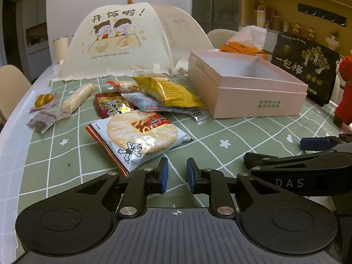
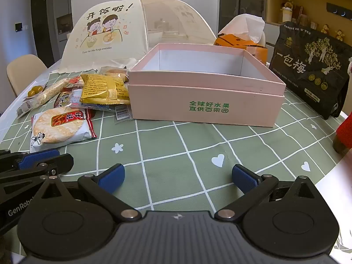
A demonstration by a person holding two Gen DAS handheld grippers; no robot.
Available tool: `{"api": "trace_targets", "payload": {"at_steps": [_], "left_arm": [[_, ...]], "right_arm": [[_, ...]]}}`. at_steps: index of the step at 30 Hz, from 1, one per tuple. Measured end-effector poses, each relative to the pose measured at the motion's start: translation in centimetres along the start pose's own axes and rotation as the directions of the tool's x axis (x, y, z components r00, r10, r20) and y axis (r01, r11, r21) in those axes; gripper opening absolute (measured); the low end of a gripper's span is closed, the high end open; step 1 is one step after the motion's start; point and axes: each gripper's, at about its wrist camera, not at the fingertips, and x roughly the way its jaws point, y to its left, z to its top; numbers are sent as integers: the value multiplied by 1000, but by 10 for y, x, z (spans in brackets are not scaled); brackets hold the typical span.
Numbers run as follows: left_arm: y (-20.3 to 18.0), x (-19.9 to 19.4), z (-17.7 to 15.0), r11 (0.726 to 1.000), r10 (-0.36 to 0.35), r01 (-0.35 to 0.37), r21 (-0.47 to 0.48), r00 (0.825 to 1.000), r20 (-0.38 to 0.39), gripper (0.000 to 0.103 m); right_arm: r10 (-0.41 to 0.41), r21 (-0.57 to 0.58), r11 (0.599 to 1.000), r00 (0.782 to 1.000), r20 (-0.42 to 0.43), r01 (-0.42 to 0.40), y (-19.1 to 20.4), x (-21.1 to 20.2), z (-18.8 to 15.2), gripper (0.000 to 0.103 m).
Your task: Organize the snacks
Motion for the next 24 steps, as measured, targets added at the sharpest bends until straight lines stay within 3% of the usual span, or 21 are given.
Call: {"api": "trace_targets", "payload": {"at_steps": [24], "left_arm": [[0,0,0,1000,-6,6,-9,1000,0,22]], "right_arm": [[0,0,1000,1000,0,0,-1,-4,1,103]]}}
